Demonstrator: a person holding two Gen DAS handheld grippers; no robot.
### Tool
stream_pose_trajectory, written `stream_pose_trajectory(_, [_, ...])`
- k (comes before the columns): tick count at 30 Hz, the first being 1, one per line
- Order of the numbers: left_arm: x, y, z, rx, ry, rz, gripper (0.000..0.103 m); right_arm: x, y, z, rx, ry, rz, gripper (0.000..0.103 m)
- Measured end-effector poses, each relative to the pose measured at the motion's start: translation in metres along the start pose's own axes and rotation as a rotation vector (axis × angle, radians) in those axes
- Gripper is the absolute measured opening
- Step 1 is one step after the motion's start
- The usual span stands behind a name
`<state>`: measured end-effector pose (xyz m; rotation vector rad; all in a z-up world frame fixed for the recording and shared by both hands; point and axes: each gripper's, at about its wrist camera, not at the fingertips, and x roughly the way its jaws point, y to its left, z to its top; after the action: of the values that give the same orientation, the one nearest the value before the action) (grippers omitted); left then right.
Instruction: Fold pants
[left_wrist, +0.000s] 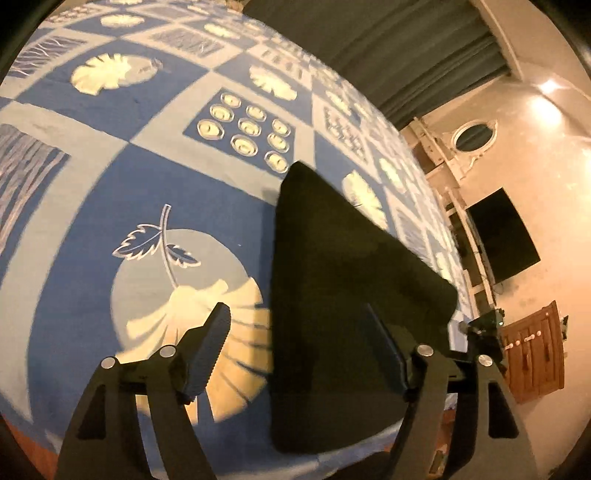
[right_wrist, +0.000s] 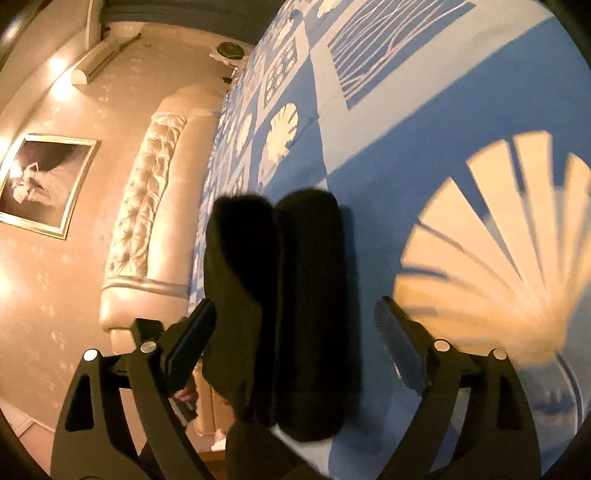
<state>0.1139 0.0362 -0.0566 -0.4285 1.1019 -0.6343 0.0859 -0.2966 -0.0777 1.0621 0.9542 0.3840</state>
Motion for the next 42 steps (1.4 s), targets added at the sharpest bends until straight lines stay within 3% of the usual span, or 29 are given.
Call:
stream_pose_trajectory(4, [0.031, 0.009, 0.012, -0.001, 0.035, 0.013, 0.073, 0.017, 0.006, 0.019, -0.023, -0.017, 0.04, 0.089])
stream_pose_trajectory(10, [0.054, 0.009, 0.041, -0.008, 0.032, -0.049, 0.073, 0.04, 0.011, 0.046, -0.04, -0.013, 0.064, 0.089])
stream_pose_trajectory(18, [0.08, 0.013, 0.068, -0.046, 0.06, -0.089, 0.073, 0.047, 0.013, 0.053, -0.071, -0.005, 0.083, 0.089])
stream_pose_trajectory(20, [0.084, 0.011, 0.072, -0.045, 0.06, -0.088, 0.073, 0.045, 0.012, 0.05, -0.075, -0.007, 0.068, 0.083])
stream_pose_trajectory(22, [0.086, 0.009, 0.074, -0.028, 0.063, -0.071, 0.073, 0.048, 0.01, 0.05, -0.082, -0.001, 0.026, 0.063])
stream_pose_trajectory(25, [0.089, 0.0, 0.072, 0.038, 0.07, -0.015, 0.055, 0.048, 0.001, 0.049, -0.06, -0.004, 0.016, 0.046])
stream_pose_trajectory(26, [0.09, -0.003, 0.071, 0.065, 0.079, -0.007, 0.043, 0.048, 0.0, 0.049, -0.056, -0.007, 0.015, 0.045])
stream_pose_trajectory(30, [0.089, -0.015, 0.068, 0.12, 0.062, 0.052, 0.035, 0.047, -0.003, 0.046, -0.052, -0.019, 0.024, 0.039])
stream_pose_trajectory(42, [0.086, -0.014, 0.079, 0.084, 0.022, 0.098, 0.029, 0.052, 0.006, 0.051, -0.087, -0.063, 0.011, 0.036])
